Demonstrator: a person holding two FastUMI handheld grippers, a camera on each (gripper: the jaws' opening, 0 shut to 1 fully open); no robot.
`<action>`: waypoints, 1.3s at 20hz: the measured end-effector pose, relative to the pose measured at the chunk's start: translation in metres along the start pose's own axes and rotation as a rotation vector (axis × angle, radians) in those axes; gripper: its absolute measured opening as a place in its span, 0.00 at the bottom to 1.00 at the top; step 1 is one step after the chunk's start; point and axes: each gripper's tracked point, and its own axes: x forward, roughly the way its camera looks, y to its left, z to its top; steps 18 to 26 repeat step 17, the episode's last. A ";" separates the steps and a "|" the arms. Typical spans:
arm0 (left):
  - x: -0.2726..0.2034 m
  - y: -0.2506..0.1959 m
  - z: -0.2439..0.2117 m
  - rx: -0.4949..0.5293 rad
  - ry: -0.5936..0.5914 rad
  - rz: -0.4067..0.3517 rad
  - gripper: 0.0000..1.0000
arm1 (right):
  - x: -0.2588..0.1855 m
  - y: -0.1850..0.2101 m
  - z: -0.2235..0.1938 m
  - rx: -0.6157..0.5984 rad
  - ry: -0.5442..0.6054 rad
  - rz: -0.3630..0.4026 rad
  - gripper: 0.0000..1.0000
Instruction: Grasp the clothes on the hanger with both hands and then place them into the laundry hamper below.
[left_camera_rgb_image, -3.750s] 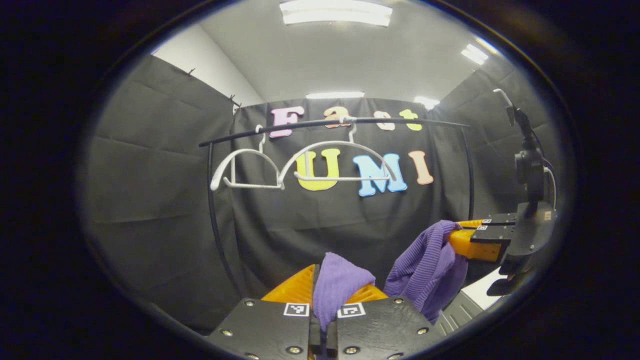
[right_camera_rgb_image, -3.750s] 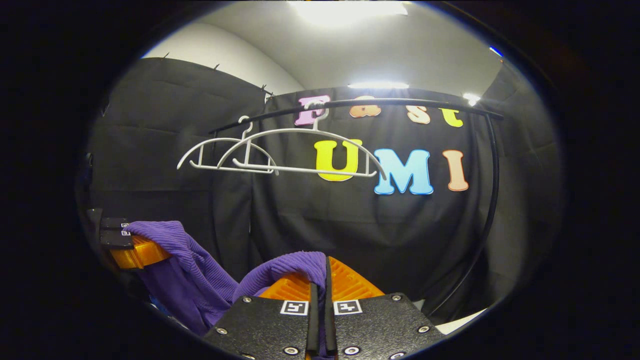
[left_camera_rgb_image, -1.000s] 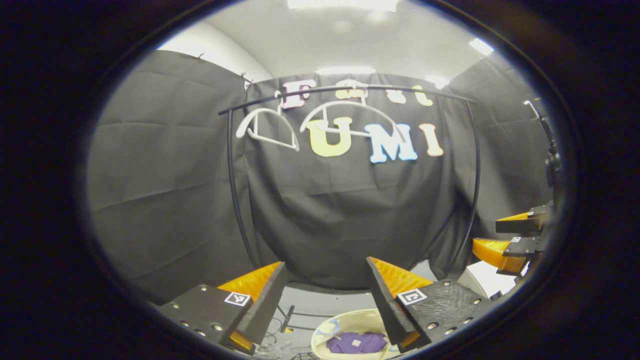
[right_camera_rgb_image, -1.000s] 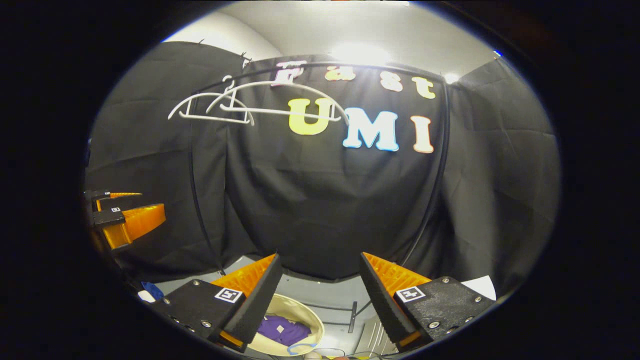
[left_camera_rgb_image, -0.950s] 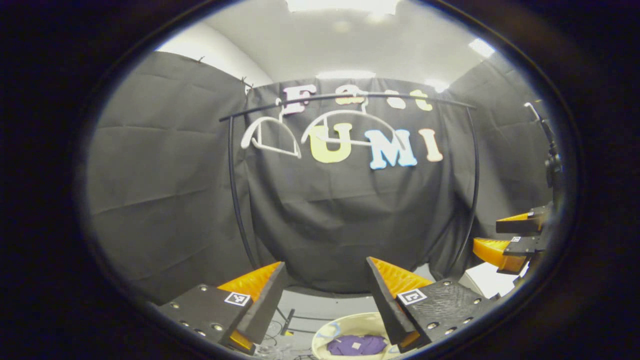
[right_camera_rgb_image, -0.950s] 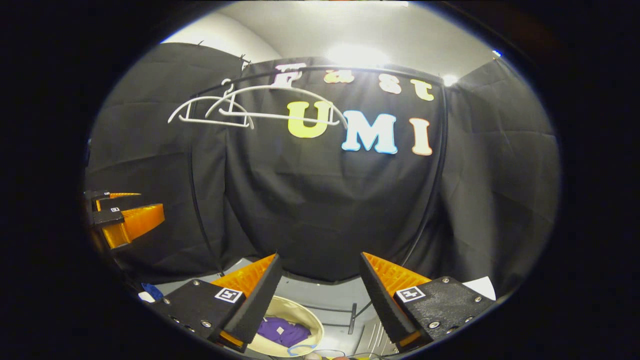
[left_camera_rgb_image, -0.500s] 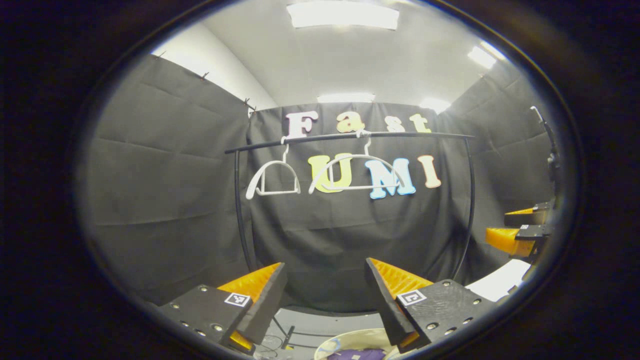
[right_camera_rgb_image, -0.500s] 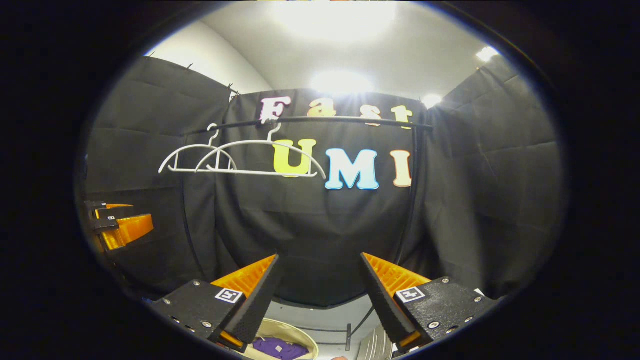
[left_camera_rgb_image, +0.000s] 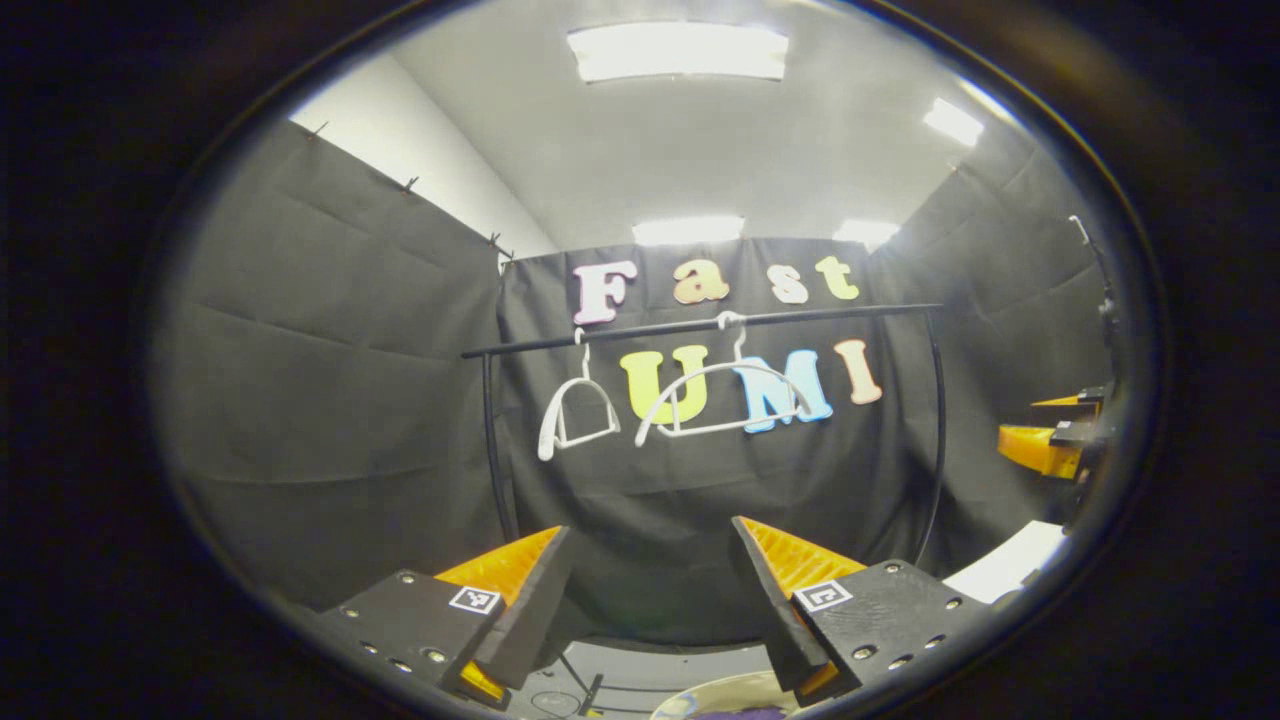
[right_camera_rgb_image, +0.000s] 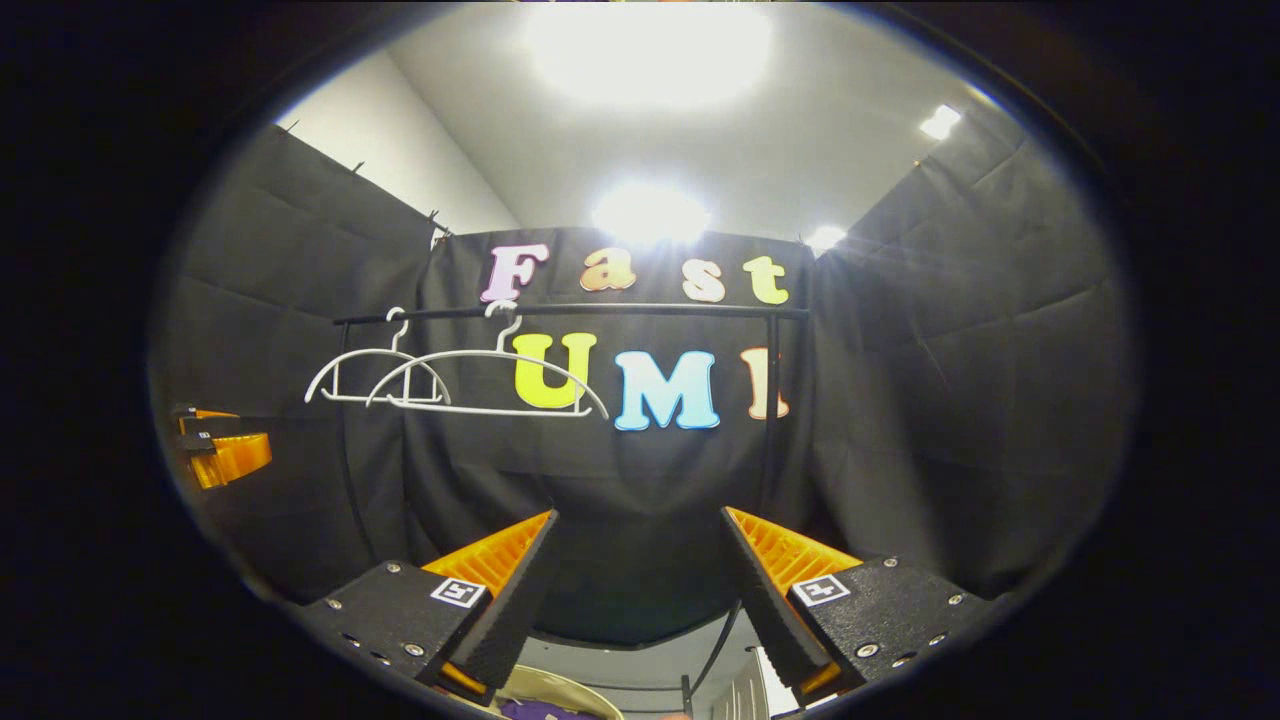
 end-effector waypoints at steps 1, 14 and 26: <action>-0.001 0.002 0.000 0.001 0.000 0.004 0.96 | -0.003 -0.004 0.000 0.006 -0.008 -0.011 0.96; -0.005 0.005 0.010 -0.004 -0.044 0.018 0.96 | -0.012 -0.021 0.000 0.033 -0.018 -0.069 0.95; -0.003 0.007 0.009 0.003 -0.046 0.021 0.96 | -0.011 -0.021 0.000 0.040 -0.015 -0.072 0.95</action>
